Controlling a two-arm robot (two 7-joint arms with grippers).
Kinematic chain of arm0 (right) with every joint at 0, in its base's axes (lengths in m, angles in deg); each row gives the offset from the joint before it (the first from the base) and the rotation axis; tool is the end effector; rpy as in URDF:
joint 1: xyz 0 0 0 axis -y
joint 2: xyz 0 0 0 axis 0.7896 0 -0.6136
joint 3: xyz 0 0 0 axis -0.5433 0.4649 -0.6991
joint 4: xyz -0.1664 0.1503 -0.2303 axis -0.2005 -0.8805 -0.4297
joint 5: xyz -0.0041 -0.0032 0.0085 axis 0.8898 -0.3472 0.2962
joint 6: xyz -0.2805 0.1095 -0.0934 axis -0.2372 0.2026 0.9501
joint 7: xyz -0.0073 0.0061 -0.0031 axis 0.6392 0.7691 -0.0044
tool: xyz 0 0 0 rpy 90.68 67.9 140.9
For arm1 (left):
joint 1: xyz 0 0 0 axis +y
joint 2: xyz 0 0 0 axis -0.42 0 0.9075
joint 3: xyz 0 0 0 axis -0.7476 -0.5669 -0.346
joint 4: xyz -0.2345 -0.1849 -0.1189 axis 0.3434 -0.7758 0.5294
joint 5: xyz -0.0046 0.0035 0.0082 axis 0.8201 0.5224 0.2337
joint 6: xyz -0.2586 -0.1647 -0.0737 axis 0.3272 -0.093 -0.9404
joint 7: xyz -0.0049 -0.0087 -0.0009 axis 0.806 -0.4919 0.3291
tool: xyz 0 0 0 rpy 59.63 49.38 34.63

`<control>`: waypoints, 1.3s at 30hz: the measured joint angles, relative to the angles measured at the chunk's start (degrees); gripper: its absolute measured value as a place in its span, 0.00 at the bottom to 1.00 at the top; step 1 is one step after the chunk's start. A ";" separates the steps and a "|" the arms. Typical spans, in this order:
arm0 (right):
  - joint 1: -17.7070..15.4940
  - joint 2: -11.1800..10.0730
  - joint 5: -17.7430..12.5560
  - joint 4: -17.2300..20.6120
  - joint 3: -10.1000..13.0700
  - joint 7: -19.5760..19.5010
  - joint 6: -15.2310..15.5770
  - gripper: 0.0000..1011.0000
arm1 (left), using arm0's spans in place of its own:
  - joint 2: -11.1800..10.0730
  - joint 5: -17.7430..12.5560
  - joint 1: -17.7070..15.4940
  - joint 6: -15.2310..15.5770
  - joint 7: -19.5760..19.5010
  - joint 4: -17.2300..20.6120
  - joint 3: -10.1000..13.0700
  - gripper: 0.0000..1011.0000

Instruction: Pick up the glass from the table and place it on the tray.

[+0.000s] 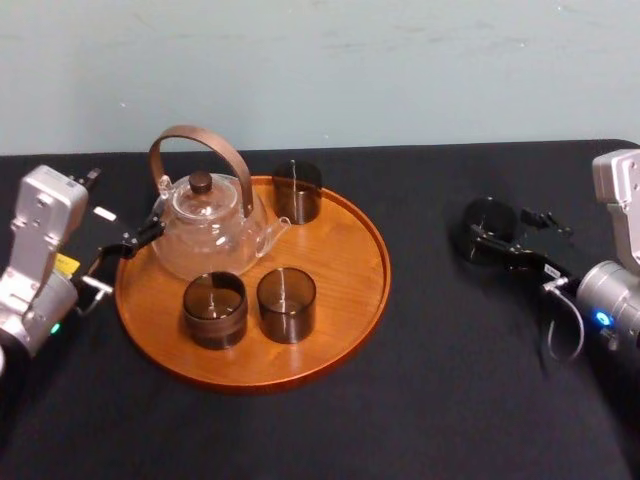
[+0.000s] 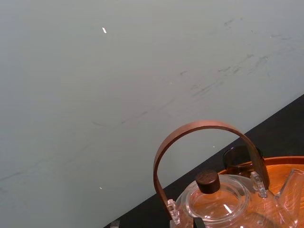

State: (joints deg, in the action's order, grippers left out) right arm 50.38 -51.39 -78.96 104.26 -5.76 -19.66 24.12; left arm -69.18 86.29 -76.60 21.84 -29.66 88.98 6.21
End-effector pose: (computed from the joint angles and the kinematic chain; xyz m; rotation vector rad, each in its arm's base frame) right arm 0.3938 -0.1124 -0.3414 -0.2210 0.1736 -1.1431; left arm 0.3694 0.0988 -0.3287 0.3042 -0.2851 1.2481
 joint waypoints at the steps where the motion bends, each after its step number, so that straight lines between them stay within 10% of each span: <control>1: 0.15 0.05 0.01 -0.21 -0.05 0.07 -0.04 0.99 | 0.00 0.00 0.00 0.00 0.00 0.00 0.00 0.99; 39: 5.02 1.58 0.13 -7.44 -2.05 2.50 -1.42 0.99 | 0.00 0.00 0.00 0.00 0.00 0.00 0.00 0.99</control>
State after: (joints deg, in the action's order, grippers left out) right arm 55.40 -49.81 -78.83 96.82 -7.81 -17.16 22.70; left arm -69.18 86.29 -76.60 21.84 -29.66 88.98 6.22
